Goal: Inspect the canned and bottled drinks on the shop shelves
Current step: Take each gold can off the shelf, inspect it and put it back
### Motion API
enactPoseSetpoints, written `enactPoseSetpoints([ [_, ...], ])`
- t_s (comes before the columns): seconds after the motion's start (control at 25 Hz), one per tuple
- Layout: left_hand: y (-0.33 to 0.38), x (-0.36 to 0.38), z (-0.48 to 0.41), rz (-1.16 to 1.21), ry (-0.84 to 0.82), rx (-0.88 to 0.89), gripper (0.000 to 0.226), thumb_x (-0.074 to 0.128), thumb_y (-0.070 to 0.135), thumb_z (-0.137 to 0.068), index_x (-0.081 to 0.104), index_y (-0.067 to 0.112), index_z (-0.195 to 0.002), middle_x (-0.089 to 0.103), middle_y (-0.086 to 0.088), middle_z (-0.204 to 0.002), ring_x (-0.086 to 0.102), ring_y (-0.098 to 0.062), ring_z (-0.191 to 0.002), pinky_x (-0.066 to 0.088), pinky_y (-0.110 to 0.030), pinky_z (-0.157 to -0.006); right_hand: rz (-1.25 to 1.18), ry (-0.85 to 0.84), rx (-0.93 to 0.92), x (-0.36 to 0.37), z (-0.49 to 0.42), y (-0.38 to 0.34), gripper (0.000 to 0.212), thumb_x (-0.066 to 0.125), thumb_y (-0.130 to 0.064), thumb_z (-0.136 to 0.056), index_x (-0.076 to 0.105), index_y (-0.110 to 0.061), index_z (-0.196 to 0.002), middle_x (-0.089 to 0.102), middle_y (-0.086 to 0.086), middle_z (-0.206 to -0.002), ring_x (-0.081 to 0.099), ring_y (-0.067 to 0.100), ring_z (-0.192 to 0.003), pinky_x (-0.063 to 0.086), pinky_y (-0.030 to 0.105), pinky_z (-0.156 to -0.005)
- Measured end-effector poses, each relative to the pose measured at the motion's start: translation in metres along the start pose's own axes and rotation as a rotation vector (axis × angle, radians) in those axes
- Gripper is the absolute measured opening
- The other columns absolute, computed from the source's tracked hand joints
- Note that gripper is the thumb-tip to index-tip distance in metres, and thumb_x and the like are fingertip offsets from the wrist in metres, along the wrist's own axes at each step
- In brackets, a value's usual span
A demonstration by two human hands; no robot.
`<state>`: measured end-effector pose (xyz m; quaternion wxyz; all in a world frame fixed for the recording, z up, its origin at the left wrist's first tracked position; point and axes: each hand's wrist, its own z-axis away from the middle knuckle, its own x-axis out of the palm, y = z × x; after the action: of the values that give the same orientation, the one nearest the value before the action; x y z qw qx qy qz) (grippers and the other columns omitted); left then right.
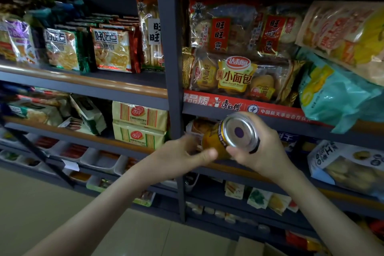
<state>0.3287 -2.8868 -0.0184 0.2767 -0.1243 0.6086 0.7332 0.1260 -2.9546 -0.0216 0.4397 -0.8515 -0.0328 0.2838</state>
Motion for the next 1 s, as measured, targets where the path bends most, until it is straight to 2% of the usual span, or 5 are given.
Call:
enactPoseSetpoints([
  [0.2,0.003,0.022,-0.009,-0.062,0.234,0.337,0.086,0.080,0.043,-0.072,0.027,0.041,-0.140,0.053,0.027,-0.120,0.050,0.018,-0.111,0.040,-0.002,-0.087,-0.274,-0.089,0.103,0.006,-0.003,-0.002,0.061,0.067,-0.048,-0.071,0.049,-0.030,-0.126,0.061,-0.023,-0.114,0.058,-0.002,-0.110,0.046,0.013,-0.085],
  [0.4,-0.001,0.027,-0.021,0.424,0.121,0.181,0.061,0.079,0.043,-0.067,0.058,0.025,-0.121,0.071,0.004,-0.109,0.068,-0.012,-0.101,0.054,-0.034,-0.092,0.088,-0.187,-0.028,0.002,0.008,0.014,0.085,0.055,-0.067,-0.081,0.002,-0.054,-0.145,0.004,-0.018,-0.159,0.005,0.004,-0.147,0.019,0.014,-0.114],
  [0.6,0.004,0.028,-0.027,0.677,-0.067,0.082,0.058,0.074,0.041,-0.066,0.060,0.018,-0.118,0.073,-0.004,-0.107,0.069,-0.022,-0.103,0.055,-0.037,-0.089,0.334,-0.204,-0.250,-0.008,0.016,0.020,0.079,0.049,-0.063,-0.086,0.009,-0.041,-0.151,-0.010,-0.017,-0.159,-0.014,0.014,-0.147,0.008,0.009,-0.113],
  [0.76,0.013,0.027,-0.027,0.672,-0.144,0.018,0.055,0.063,0.051,-0.079,0.059,0.016,-0.121,0.072,-0.005,-0.112,0.067,-0.020,-0.107,0.055,-0.038,-0.091,0.512,-0.201,-0.294,-0.003,0.015,0.021,0.085,0.062,-0.052,-0.082,0.018,-0.029,-0.150,0.007,-0.012,-0.159,-0.002,0.015,-0.149,0.016,0.048,-0.119],
  [1.0,0.015,-0.007,-0.028,-0.058,0.112,0.207,0.073,0.043,0.087,-0.070,0.071,0.028,-0.101,0.072,0.007,-0.105,0.066,-0.007,-0.102,0.052,-0.035,-0.095,0.013,0.147,0.088,-0.009,0.015,0.006,0.066,0.086,-0.039,-0.055,0.055,-0.032,-0.113,0.062,-0.032,-0.108,0.059,-0.007,-0.104,0.046,0.012,-0.086],
])
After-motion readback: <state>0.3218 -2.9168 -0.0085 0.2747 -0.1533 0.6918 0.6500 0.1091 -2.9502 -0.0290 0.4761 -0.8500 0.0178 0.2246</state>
